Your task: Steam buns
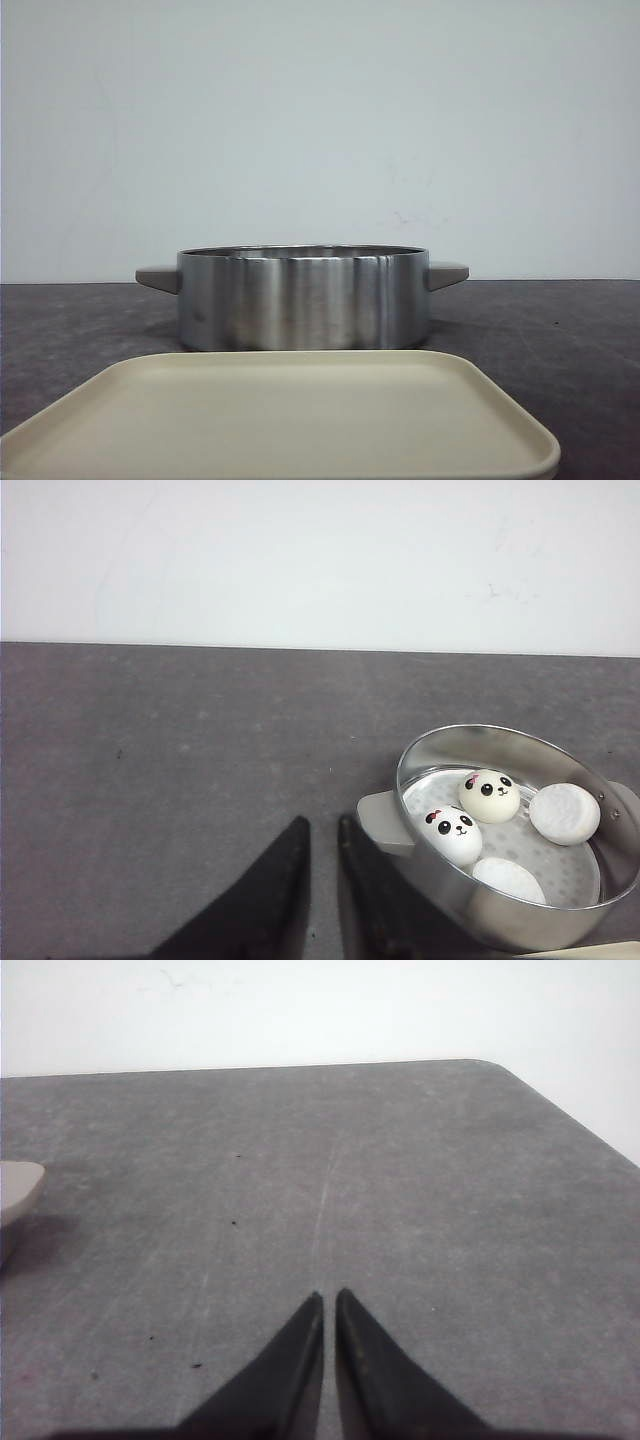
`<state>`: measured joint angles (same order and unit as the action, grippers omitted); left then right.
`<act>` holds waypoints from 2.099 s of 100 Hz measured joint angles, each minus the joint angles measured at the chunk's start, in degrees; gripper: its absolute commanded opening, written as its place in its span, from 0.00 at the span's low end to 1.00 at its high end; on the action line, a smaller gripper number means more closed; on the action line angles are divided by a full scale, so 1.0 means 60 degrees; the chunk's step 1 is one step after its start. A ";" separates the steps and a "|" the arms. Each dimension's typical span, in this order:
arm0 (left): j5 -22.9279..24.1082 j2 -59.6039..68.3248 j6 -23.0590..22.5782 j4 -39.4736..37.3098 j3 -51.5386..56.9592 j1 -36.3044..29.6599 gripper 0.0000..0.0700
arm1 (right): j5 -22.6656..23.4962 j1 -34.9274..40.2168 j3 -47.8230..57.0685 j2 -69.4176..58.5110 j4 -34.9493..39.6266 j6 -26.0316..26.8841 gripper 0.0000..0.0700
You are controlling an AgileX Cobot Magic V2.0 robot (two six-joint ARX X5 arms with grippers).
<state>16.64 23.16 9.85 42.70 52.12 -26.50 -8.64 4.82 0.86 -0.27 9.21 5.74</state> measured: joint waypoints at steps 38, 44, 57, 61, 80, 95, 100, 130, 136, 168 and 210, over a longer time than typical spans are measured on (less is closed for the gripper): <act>0.0000 -0.0004 -0.0015 0.0124 0.0000 0.0007 0.00 | 0.0000 0.0000 0.0000 0.0000 0.0000 0.0000 0.02; -0.0004 -0.0102 -0.0204 0.0117 -0.0022 0.0149 0.00 | -0.0004 0.0000 0.0000 0.0000 0.0000 0.0000 0.02; -0.0004 -0.0882 -0.0867 -0.0798 -0.0994 0.0809 0.00 | 0.0000 0.0000 0.0000 0.0000 0.0000 0.0000 0.02; 0.0000 -0.1293 -0.1118 -0.1428 -0.1716 0.1133 0.00 | -0.0004 0.0000 0.0000 0.0000 0.0000 0.0000 0.02; -0.0903 -0.2962 -0.1453 -0.3814 -0.5380 0.2419 0.00 | -0.0004 0.0000 0.0000 0.0000 0.0000 0.0000 0.02; -0.1749 -0.3530 -0.1268 -0.4750 -0.7373 0.3377 0.00 | -0.0015 0.0000 0.0000 0.0000 -0.0004 0.0000 0.02; -0.1763 -0.3592 -0.1206 -0.4980 -0.7748 0.3643 0.00 | -0.0022 0.0000 0.0000 0.0000 -0.0004 0.0000 0.02; -0.1770 -0.3814 -0.1111 -0.5566 -0.8378 0.4146 0.00 | -0.0025 0.0000 0.0000 0.0000 -0.0004 0.0000 0.02; -0.1810 -0.3814 -0.1115 -0.5672 -0.8378 0.4146 0.00 | -0.0025 0.0000 0.0000 0.0000 -0.0004 0.0000 0.02; -0.1843 -0.3807 -0.1545 -0.5399 -0.8378 0.4419 0.00 | -0.0025 0.0000 0.0000 0.0000 -0.0004 -0.0004 0.02; -0.1843 -0.3789 -0.1512 -0.5399 -0.8378 0.4499 0.00 | -0.0029 0.0000 0.0000 0.0000 -0.0004 0.0000 0.02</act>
<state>5.58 0.43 0.78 10.31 1.85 0.49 -8.82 4.82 0.86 -0.27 9.19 5.74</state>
